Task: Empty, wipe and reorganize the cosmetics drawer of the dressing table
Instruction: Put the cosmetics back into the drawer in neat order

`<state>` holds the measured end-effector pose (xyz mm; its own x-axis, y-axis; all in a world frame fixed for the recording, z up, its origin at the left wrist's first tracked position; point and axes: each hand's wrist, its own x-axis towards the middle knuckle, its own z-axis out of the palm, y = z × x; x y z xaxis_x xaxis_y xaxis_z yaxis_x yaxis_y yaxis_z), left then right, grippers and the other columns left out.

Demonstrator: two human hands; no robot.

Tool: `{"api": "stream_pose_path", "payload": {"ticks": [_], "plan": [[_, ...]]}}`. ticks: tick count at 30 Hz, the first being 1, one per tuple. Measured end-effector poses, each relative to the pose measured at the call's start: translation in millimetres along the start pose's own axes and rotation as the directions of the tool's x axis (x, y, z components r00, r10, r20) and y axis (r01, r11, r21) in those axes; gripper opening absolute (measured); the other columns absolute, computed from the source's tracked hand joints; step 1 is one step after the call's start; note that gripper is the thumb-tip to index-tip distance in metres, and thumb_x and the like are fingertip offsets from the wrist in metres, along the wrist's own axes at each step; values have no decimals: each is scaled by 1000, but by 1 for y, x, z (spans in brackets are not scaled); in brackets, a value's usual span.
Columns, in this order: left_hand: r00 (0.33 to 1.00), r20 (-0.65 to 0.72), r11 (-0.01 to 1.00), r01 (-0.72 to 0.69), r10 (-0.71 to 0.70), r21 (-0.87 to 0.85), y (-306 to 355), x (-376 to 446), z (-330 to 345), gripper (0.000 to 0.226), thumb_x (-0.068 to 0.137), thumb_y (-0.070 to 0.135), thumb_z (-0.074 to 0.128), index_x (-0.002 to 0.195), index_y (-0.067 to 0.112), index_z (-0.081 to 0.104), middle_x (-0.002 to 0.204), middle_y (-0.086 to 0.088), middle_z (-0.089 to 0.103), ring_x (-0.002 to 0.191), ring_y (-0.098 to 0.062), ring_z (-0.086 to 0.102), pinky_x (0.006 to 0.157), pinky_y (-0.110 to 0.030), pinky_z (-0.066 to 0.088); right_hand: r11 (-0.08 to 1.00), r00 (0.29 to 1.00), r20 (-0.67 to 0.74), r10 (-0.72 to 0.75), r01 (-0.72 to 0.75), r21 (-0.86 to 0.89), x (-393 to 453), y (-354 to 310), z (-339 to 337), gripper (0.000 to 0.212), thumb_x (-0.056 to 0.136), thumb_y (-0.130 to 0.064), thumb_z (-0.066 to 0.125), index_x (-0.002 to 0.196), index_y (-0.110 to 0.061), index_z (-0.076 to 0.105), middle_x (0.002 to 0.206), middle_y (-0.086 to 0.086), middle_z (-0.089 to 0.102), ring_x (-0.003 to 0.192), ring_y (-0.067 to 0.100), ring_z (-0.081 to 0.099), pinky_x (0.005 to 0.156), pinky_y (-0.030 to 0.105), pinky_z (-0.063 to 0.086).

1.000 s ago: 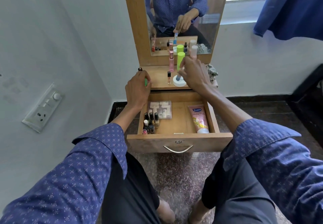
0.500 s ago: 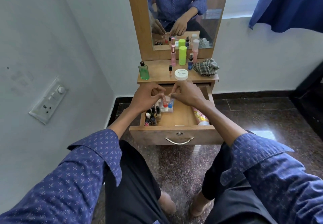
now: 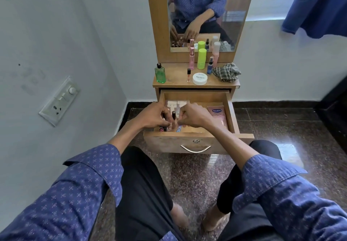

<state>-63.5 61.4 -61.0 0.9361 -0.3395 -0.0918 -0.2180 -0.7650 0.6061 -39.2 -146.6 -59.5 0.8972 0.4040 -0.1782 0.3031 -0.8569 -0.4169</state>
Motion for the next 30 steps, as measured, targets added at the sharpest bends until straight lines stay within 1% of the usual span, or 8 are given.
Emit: {"api": "stream_pose_path", "payload": {"ticks": [4, 8, 12, 15, 19, 22, 25, 30], "plan": [[1000, 24, 998, 16, -17, 59, -3, -2, -3, 17, 73, 10, 90, 83, 22, 85, 82, 14, 77, 80, 0, 69, 79, -22, 50, 1000, 1000, 0, 0, 0, 29, -3, -9, 14, 22, 80, -42, 83, 78, -25, 68, 67, -13, 68, 72, 7, 62, 60, 28, 40], [997, 68, 994, 13, -21, 111, -5, -5, -5, 20, 69, 10, 92, 84, 21, 86, 77, 15, 76, 74, 2, 67, 67, -12, 46, 998, 999, -18, 32, -31, 61, -2, -15, 28, 28, 73, -45, 85, 82, -23, 70, 81, -8, 72, 83, 18, 68, 69, 33, 51], [991, 125, 989, 21, -40, 148, -4, -2, -3, 21, 71, 9, 91, 85, 23, 86, 74, 19, 75, 74, 6, 67, 71, -14, 47, 997, 999, -26, 31, -29, 72, -2, -19, 36, 27, 77, -43, 86, 83, -23, 70, 89, -1, 68, 82, 22, 62, 70, 31, 45], [987, 150, 980, 22, -53, 198, -5, -1, -3, 19, 73, 16, 92, 86, 28, 86, 75, 23, 74, 77, 5, 67, 77, -23, 53, 994, 1000, -13, 26, -25, 110, 1, -18, 40, 23, 77, -40, 87, 84, -22, 74, 94, 1, 73, 88, 23, 67, 72, 32, 50], [983, 177, 980, 14, -50, 199, -6, -1, -4, 17, 76, 18, 92, 88, 27, 86, 78, 21, 75, 79, 3, 69, 77, -22, 54, 984, 997, 77, 9, -22, 174, 5, -14, 38, 16, 81, -34, 87, 85, -20, 81, 90, -1, 76, 89, 18, 68, 80, 33, 57], [980, 192, 984, 23, -57, 175, -7, 0, -4, 17, 77, 18, 93, 90, 25, 86, 81, 17, 77, 80, 4, 70, 76, -20, 54, 979, 991, 135, 7, -34, 203, 7, -11, 35, 9, 84, -26, 85, 88, -19, 81, 86, -5, 73, 83, 13, 64, 76, 27, 53], [974, 212, 984, 38, -75, 171, -8, 1, -5, 17, 77, 18, 93, 93, 23, 86, 84, 14, 79, 78, 5, 70, 69, -10, 47, 968, 984, 177, 17, -61, 245, 10, -7, 31, 10, 86, -19, 83, 95, -15, 83, 73, -10, 69, 66, 5, 58, 60, 18, 46], [977, 194, 981, 55, -91, 185, -10, 5, -9, 23, 74, 24, 96, 95, 26, 86, 91, 13, 78, 82, 0, 69, 70, -18, 48, 946, 975, 220, 40, -107, 305, 14, 3, 21, 12, 87, -7, 81, 98, -6, 81, 84, 8, 79, 56, 7, 62, 57, 20, 52]]}}
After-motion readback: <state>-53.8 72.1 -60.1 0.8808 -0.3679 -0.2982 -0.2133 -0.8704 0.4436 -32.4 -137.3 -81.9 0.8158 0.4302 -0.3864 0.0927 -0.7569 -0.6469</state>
